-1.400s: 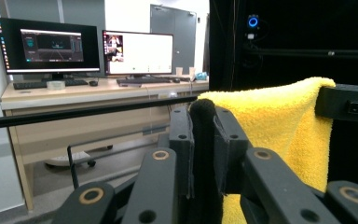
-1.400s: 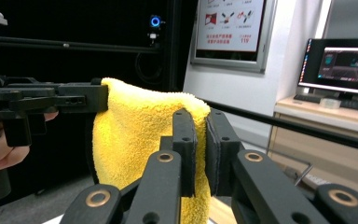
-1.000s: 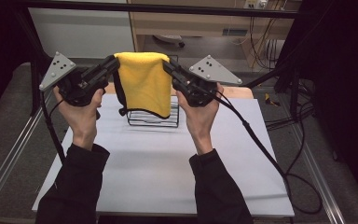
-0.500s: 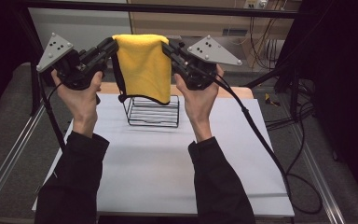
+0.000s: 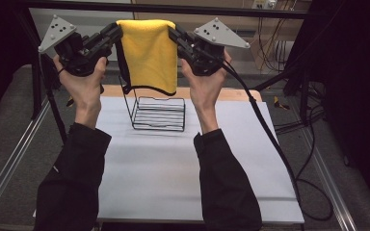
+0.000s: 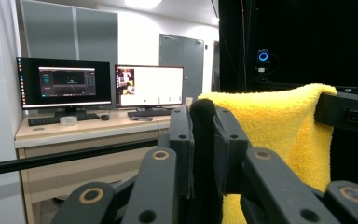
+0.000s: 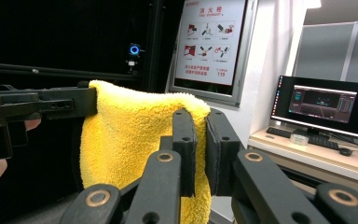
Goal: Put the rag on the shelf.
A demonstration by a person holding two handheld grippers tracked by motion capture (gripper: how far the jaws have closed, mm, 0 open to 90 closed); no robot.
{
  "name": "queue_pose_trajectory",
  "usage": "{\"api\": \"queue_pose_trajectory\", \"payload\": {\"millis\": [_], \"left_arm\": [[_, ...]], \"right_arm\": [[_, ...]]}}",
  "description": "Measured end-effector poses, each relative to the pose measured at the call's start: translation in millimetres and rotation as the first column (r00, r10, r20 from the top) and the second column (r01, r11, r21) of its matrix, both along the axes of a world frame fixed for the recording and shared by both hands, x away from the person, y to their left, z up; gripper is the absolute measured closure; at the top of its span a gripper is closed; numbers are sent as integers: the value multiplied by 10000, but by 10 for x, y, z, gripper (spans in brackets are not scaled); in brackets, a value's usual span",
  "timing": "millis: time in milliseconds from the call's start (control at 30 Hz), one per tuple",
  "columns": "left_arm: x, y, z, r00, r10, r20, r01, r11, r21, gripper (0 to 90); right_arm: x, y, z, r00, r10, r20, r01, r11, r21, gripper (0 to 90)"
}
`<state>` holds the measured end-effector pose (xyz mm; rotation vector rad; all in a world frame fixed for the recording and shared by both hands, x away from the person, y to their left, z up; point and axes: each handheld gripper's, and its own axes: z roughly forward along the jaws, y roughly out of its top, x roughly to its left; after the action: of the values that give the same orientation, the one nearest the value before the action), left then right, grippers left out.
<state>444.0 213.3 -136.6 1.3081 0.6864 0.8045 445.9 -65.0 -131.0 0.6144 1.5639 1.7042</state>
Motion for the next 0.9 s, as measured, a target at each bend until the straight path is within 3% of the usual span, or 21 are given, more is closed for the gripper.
{"api": "queue_pose_trajectory", "payload": {"millis": [467,900], "left_arm": [[287,-24,136,9998,112,-169,-113,9999,-69,791],[547,-89,271,9989,410,-240,-404,9988,269,790]], "right_arm": [[240,-13,100,9999,-109,121,109,9999,57,840],[500,-20,188,9993,-372,28,372,9992,131,840]]}}
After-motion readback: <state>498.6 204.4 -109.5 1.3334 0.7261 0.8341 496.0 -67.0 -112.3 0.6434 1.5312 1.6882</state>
